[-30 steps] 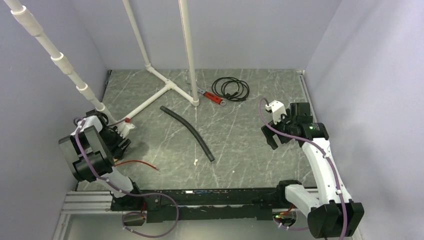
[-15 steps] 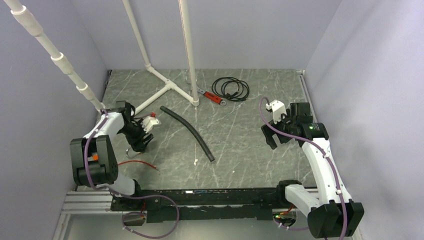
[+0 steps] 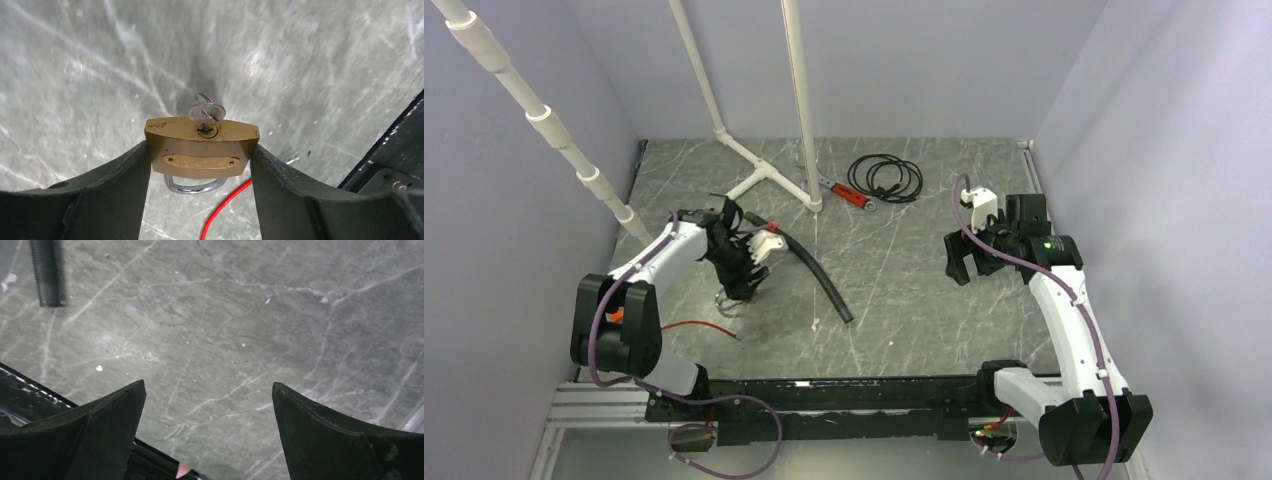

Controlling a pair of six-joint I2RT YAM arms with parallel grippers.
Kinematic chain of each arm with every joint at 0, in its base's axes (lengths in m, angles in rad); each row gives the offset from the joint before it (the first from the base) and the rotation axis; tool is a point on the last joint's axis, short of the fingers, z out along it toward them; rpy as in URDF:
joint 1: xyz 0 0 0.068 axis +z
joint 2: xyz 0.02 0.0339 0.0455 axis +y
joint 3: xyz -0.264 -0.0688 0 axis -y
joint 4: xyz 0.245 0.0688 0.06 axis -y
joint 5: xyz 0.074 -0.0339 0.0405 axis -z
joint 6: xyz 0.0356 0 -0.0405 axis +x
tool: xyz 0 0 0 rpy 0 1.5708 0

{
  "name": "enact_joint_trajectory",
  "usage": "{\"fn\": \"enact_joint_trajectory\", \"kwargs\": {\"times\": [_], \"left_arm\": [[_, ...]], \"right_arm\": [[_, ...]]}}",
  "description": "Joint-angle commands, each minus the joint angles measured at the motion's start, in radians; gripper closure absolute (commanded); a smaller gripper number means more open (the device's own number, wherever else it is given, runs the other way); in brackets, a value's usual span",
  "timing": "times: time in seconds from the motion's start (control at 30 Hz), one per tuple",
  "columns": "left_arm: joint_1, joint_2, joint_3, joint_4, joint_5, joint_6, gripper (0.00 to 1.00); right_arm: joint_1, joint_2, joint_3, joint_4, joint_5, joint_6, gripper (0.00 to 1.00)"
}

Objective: Lock with the key
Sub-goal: Pick up the lock from the corner of the board.

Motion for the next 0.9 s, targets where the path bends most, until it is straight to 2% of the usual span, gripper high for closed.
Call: {"fn": "enact_joint_trajectory", "kwargs": {"times": [0.0, 0.2, 0.4, 0.67, 0.87], "left_arm": [[-0.112, -0.014, 0.074, 0.017, 0.023, -0.09, 0.7], [-0.271, 0.019, 0.148, 0.026, -0.001, -0.167, 0.71], [-0.402, 0.06, 0.222, 0.058, 0.005, -0.224, 0.73], [-0.535, 0.203, 0.422, 0.075, 0.001, -0.311, 0.75], [-0.606, 0.318, 0.568, 0.084, -0.017, -0.336, 0.77]], "right_arm": [[0.003, 0.016, 0.05, 0.047, -0.08, 0.095, 0.0], [0.003, 0.043, 0.039, 0.082, -0.152, 0.196, 0.0], [0.003, 0.108, 0.013, 0.151, -0.299, 0.37, 0.0], [0.003, 0.199, -0.103, 0.4, -0.502, 0.724, 0.0], [0.028, 0.251, -0.178, 0.534, -0.556, 0.845, 0.0]]}}
